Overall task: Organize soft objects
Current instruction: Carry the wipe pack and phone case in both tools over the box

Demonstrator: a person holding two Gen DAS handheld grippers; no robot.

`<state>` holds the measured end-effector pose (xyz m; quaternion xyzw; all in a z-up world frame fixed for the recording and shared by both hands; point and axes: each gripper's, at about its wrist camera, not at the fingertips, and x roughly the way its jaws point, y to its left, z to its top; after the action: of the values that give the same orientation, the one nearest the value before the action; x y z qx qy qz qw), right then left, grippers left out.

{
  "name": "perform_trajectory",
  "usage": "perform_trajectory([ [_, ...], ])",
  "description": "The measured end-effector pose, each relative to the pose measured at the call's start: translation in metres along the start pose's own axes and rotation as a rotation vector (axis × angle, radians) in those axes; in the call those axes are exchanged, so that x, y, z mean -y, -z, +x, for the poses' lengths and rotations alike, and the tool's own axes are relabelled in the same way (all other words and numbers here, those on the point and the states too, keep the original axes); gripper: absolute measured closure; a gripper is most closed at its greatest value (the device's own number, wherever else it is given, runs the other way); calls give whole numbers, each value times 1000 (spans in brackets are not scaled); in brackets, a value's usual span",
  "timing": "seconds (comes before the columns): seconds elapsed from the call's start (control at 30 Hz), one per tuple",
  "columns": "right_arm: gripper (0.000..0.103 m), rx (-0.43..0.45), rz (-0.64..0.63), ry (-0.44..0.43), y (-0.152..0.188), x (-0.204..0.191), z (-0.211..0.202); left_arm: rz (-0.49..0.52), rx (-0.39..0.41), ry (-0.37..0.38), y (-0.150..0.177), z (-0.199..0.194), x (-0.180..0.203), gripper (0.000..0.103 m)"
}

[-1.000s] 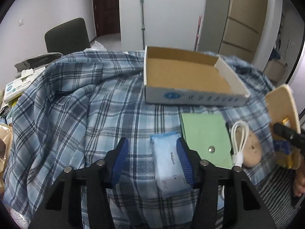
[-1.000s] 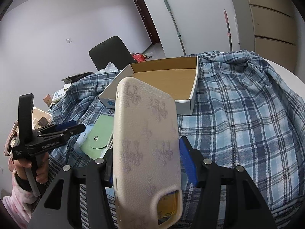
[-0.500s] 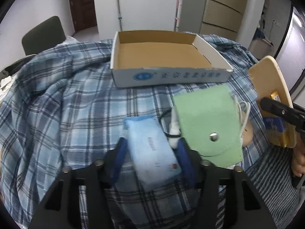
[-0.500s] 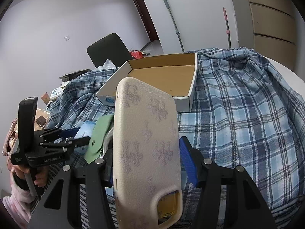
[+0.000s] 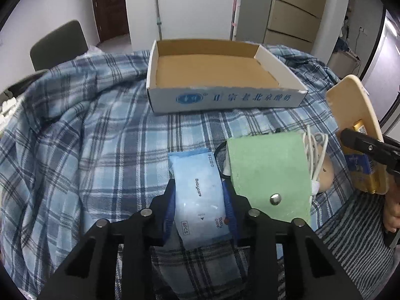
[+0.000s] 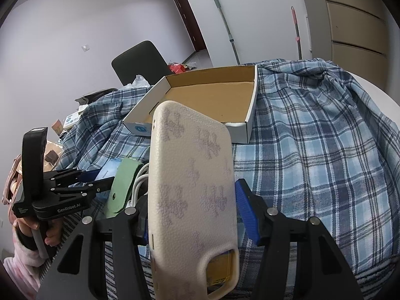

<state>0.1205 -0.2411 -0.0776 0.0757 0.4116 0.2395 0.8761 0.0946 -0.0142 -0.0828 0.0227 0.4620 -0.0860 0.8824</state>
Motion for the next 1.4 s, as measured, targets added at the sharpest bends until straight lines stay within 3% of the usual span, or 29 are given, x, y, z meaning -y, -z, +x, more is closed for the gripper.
perform_trajectory([
  [0.2,48,8,-18,9,1,-3,-2,19,138,7,0,-26,4,67],
  [0.3,48,39,-37,28,2,-7,-7,-17,248,63,-1,-42,-2,67],
  [0.37,48,90,-48,77,4,-10,-15,-47,354,91,0,-58,-8,67],
  [0.53,48,269,-111,144,9,-25,-46,-20,571,53,8,-89,-1,67],
  [0.67,48,379,-183,173,15,-41,-62,-21,695,18,17,-109,2,67],
  [0.83,48,462,-244,198,20,-53,-73,-21,710,14,20,-116,0,67],
  [0.9,48,486,-259,199,22,-55,-76,-19,692,-21,18,-116,2,67],
  [1.07,53,500,-282,211,24,-61,-76,-20,712,-20,20,-122,5,67],
  [1.1,55,489,-284,218,23,-61,-74,-18,717,-20,20,-123,7,67],
  [1.17,71,464,-282,226,21,-62,-69,-10,724,-20,21,-124,9,67],
  [1.4,94,431,-278,214,21,-60,-64,-3,753,-15,24,-129,12,67],
])
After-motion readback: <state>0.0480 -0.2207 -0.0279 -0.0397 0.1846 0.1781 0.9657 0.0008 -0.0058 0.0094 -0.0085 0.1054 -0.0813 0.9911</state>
